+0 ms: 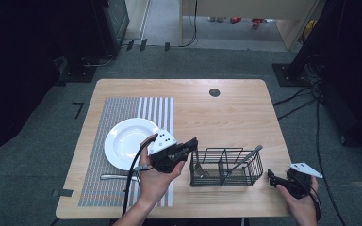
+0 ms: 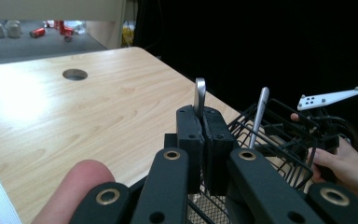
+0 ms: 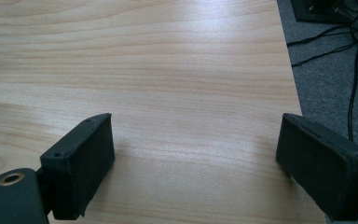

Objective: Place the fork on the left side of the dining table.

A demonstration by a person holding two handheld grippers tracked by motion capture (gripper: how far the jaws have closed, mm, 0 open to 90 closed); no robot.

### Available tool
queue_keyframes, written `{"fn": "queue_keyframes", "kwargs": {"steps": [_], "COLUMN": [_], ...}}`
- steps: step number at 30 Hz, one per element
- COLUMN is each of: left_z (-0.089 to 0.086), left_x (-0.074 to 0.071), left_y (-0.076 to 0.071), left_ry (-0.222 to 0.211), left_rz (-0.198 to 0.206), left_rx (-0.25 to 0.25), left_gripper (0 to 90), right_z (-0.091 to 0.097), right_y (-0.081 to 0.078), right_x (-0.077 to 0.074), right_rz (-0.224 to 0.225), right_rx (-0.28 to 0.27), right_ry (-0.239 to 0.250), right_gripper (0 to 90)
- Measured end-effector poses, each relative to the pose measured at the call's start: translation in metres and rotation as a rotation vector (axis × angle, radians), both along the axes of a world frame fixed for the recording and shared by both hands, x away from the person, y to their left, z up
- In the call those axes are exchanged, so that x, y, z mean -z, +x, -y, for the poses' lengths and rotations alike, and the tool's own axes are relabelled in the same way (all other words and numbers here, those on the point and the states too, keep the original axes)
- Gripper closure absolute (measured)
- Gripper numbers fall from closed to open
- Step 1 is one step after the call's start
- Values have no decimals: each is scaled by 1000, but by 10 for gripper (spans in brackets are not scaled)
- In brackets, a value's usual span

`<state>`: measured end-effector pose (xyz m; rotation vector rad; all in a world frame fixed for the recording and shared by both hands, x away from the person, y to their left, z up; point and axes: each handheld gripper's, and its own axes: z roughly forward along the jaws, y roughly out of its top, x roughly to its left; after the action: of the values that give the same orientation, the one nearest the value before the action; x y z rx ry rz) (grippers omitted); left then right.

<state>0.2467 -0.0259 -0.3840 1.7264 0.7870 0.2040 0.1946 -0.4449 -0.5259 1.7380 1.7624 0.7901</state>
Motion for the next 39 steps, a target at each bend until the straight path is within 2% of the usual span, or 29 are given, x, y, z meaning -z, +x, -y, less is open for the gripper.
{"fn": "queue_keyframes", "kwargs": {"steps": [7,15,21,26,29,39], "left_z": [-8,-11,-17,-19,-22,-33], "left_x": [-11,-24,-34,-42,-48,-65], "left_y": [0,-4,-4,-7,-7,-5], "left_ry": [-19,-43,-107,-118,-149,-196], "left_rz": [7,37,29,50,46,59], "left_rx": [1,18,37,39,49,45], "left_gripper": [888,888,889,889,889,889], "right_z": [0,0,0,0,0,0], "right_y": [0,0,0,0,0,0], "right_x": [0,0,0,0,0,0], "right_rz": [2,3,2,2,2,2], "right_rx": [0,0,0,1,-1,0], "right_ry": [0,0,0,1,0,0], "right_gripper": [114,114,114,114,114,114]}}
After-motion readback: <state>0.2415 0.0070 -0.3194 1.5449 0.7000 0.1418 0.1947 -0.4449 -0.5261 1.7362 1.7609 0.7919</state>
